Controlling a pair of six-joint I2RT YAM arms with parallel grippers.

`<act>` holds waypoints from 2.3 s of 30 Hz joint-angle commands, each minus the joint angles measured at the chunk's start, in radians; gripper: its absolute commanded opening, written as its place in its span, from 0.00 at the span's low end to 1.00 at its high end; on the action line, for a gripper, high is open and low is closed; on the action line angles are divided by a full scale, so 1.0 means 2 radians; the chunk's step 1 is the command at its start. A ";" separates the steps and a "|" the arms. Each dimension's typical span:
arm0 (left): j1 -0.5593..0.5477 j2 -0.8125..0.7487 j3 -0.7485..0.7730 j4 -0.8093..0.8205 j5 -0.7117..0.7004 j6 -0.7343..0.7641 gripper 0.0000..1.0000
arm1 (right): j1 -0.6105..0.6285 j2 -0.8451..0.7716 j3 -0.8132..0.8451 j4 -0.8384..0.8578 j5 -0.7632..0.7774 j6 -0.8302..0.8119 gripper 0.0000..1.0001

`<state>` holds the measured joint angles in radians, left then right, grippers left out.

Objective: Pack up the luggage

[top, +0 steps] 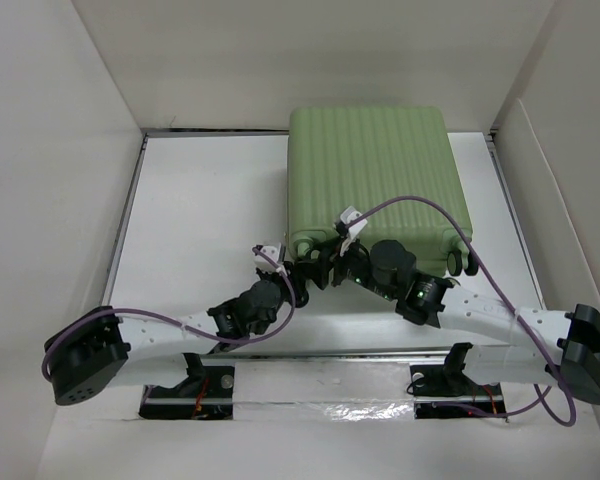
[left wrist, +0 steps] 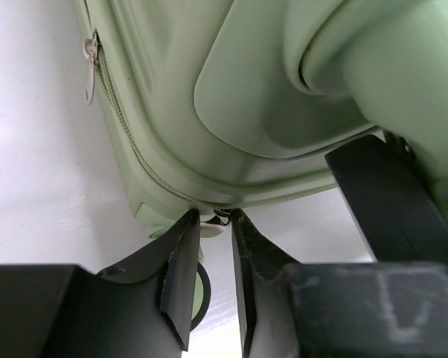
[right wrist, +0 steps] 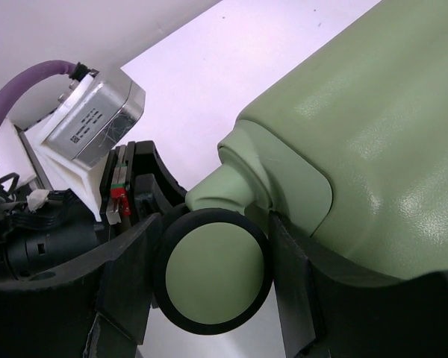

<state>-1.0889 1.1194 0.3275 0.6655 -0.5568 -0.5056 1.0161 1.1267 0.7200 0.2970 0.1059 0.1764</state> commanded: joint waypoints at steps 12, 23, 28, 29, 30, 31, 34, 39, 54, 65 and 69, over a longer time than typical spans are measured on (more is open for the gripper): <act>-0.011 -0.027 0.010 0.036 -0.134 0.001 0.00 | -0.005 -0.059 -0.025 0.077 0.005 0.018 0.14; 0.089 -0.124 -0.038 -0.024 -0.106 -0.007 0.00 | -0.005 -0.097 -0.020 0.002 -0.048 -0.013 0.00; 0.185 -0.068 -0.014 0.052 -0.025 0.021 0.00 | 0.000 -0.094 -0.017 -0.020 -0.078 -0.022 0.00; 0.195 -0.055 0.002 0.067 -0.015 0.027 0.00 | 0.000 -0.093 -0.016 -0.022 -0.079 -0.023 0.00; 0.202 -0.038 0.009 0.072 0.019 0.029 0.00 | 0.004 -0.092 -0.016 -0.022 -0.081 -0.023 0.00; 0.202 -0.034 0.013 0.075 0.037 0.027 0.00 | 0.004 -0.092 -0.016 -0.022 -0.081 -0.022 0.00; 0.202 -0.058 -0.008 0.098 0.148 0.046 0.00 | 0.004 -0.095 -0.015 -0.023 -0.068 -0.023 0.00; 0.179 -0.158 -0.072 0.045 0.262 0.066 0.04 | -0.002 -0.108 -0.019 -0.027 -0.055 -0.024 0.00; 0.170 -0.097 -0.085 0.088 0.387 0.089 0.50 | -0.016 -0.101 -0.022 -0.018 -0.062 -0.020 0.00; 0.166 -0.011 -0.041 0.151 0.353 0.097 0.37 | -0.016 -0.093 -0.022 -0.012 -0.077 -0.021 0.00; 0.166 0.002 -0.030 0.159 0.350 0.100 0.23 | -0.016 -0.092 -0.024 -0.008 -0.080 -0.020 0.00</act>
<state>-0.7525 1.1122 0.2138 0.8829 0.1661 -0.3283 0.9855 0.9516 0.6552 0.1635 -0.0082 0.1272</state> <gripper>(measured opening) 0.243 0.617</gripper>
